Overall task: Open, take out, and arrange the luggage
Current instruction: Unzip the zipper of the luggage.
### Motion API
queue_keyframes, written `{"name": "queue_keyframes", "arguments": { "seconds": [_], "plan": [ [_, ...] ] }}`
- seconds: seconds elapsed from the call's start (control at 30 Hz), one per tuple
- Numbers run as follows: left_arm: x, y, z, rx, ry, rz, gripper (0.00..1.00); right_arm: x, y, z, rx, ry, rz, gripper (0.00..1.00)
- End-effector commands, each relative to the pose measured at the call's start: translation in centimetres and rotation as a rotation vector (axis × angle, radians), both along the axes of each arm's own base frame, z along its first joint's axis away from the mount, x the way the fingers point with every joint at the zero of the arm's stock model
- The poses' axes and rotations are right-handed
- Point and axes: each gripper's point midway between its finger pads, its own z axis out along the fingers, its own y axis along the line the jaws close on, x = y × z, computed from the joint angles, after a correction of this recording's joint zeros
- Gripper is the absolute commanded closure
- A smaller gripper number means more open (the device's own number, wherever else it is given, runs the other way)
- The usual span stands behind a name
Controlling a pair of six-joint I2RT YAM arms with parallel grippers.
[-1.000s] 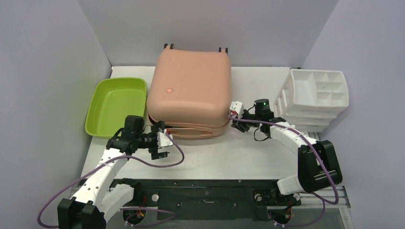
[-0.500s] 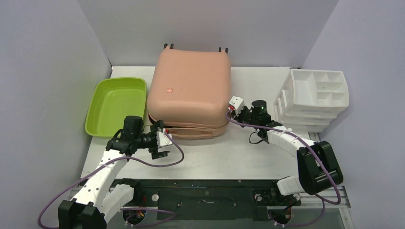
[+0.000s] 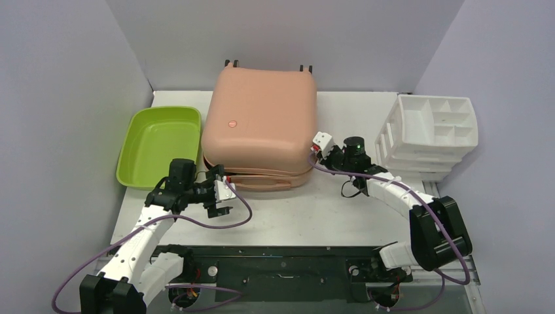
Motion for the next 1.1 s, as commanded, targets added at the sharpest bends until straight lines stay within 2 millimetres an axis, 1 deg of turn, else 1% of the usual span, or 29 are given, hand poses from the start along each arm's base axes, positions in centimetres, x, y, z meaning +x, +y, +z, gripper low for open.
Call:
{"name": "queue_keyframes", "arguments": {
  "seconds": [0.0, 0.03, 0.07, 0.1, 0.13, 0.17, 0.2, 0.23, 0.27, 0.3, 0.4, 0.47, 0.5, 0.57, 0.6, 0.63, 0.67, 0.7, 0.73, 0.77, 0.8, 0.83, 0.87, 0.9, 0.93, 0.97, 1.0, 1.03, 1.07],
  "plan": [
    [-0.1, -0.4, 0.5, -0.022, -0.021, -0.034, 0.04, 3.7, -0.9, 2.9, -0.013, -0.057, -0.112, 1.00],
    [-0.1, -0.4, 0.4, -0.020, -0.020, -0.037, 0.04, 4.4, -1.0, 3.6, -0.008, -0.062, -0.129, 1.00],
    [-0.2, -0.4, 0.3, -0.018, -0.018, -0.038, 0.04, 4.6, -1.2, 2.7, -0.013, -0.025, -0.143, 1.00],
    [-0.3, -0.4, 0.2, -0.017, -0.017, -0.042, 0.04, 5.2, -1.1, 3.4, -0.005, -0.031, -0.152, 1.00],
    [-0.3, -0.4, 0.2, -0.015, -0.014, -0.043, 0.04, 5.2, -1.2, 2.6, -0.010, 0.005, -0.158, 1.00],
    [-0.4, -0.4, 0.2, -0.014, -0.016, -0.046, 0.04, 5.9, -1.0, 3.4, -0.006, -0.001, -0.158, 1.00],
    [-0.5, -0.4, 0.1, -0.012, -0.014, -0.048, 0.04, 5.7, -1.2, 2.1, -0.026, 0.052, -0.162, 1.00],
    [-0.5, -0.3, 0.1, -0.010, -0.015, -0.049, 0.04, 6.2, -1.1, 2.8, -0.022, 0.053, -0.167, 1.00],
    [-0.6, -0.3, 0.0, -0.007, -0.011, -0.051, 0.04, 6.0, -1.2, 1.9, -0.025, 0.099, -0.173, 1.00],
    [-0.6, -0.3, 0.0, -0.005, -0.013, -0.054, 0.04, 6.4, -1.3, 1.7, -0.024, 0.114, -0.183, 1.00],
    [-0.8, -0.4, 0.0, -0.005, -0.009, -0.065, 0.04, 7.2, -1.6, 1.5, -0.019, 0.143, -0.224, 1.00],
    [-0.8, -0.4, 0.0, -0.008, -0.009, -0.069, 0.04, 8.1, -1.8, 2.1, -0.009, 0.139, -0.253, 1.00],
    [-0.8, -0.5, 0.1, -0.011, -0.009, -0.069, 0.04, 8.2, -1.8, 2.0, -0.010, 0.149, -0.260, 1.00],
    [-0.7, -0.6, 0.7, -0.024, -0.004, -0.061, 0.04, 8.3, -1.9, 2.3, -0.008, 0.164, -0.271, 0.93],
    [-0.5, -0.7, 1.4, -0.037, -0.007, -0.052, 0.04, 8.4, -2.0, 2.8, -0.007, 0.159, -0.279, 0.83],
    [-0.6, -0.7, 1.7, -0.041, 0.004, -0.050, 0.04, 8.2, -2.4, 3.4, -0.006, 0.156, -0.286, 0.78],
    [-0.4, -0.9, 2.7, -0.057, -0.002, -0.046, 0.04, 8.0, -2.6, 3.7, -0.001, 0.153, -0.287, 0.69],
    [-0.5, -0.9, 3.2, -0.064, 0.011, -0.042, 0.04, 7.9, -3.2, 4.9, 0.010, 0.129, -0.294, 0.65],
    [-0.2, -1.0, 4.6, -0.088, 0.007, -0.031, 0.04, 7.6, -3.4, 5.2, 0.014, 0.123, -0.295, 0.58],
    [-0.3, -1.0, 5.1, -0.097, 0.022, -0.026, 0.04, 7.4, -4.0, 6.6, 0.024, 0.088, -0.298, 0.55],
    [0.0, -1.2, 6.8, -0.124, 0.014, -0.019, 0.04, 7.0, -4.2, 7.0, 0.024, 0.077, -0.298, 0.52],
    [-0.2, -1.2, 7.4, -0.135, 0.026, -0.014, 0.04, 6.5, -4.5, 8.7, 0.032, 0.036, -0.293, 0.52],
    [0.2, -1.3, 9.2, -0.165, 0.017, 0.002, 0.04, 6.1, -4.7, 9.0, 0.033, 0.027, -0.288, 0.51],
    [0.6, -1.3, 10.2, -0.184, 0.008, 0.018, 0.04, 5.5, -4.8, 10.6, 0.041, -0.009, -0.278, 0.51],
    [1.3, -1.2, 11.9, -0.218, 0.016, 0.070, 0.04, 5.1, -4.8, 11.0, 0.044, -0.019, -0.271, 0.51],
    [2.5, -1.1, 13.3, -0.241, -0.024, 0.106, 0.04, 4.4, -4.7, 12.5, 0.060, -0.051, -0.259, 0.51],
    [3.8, -0.3, 14.6, -0.269, -0.008, 0.223, 0.04, 4.0, -4.5, 13.0, 0.066, -0.063, -0.248, 0.49],
    [5.9, 0.7, 16.7, -0.285, -0.088, 0.313, 0.04, 3.3, -4.4, 14.4, 0.077, -0.092, -0.232, 0.48],
    [6.8, 1.4, 17.3, -0.325, -0.062, 0.391, 0.04, 2.6, -4.2, 15.6, 0.085, -0.118, -0.217, 0.48]
  ]
}}
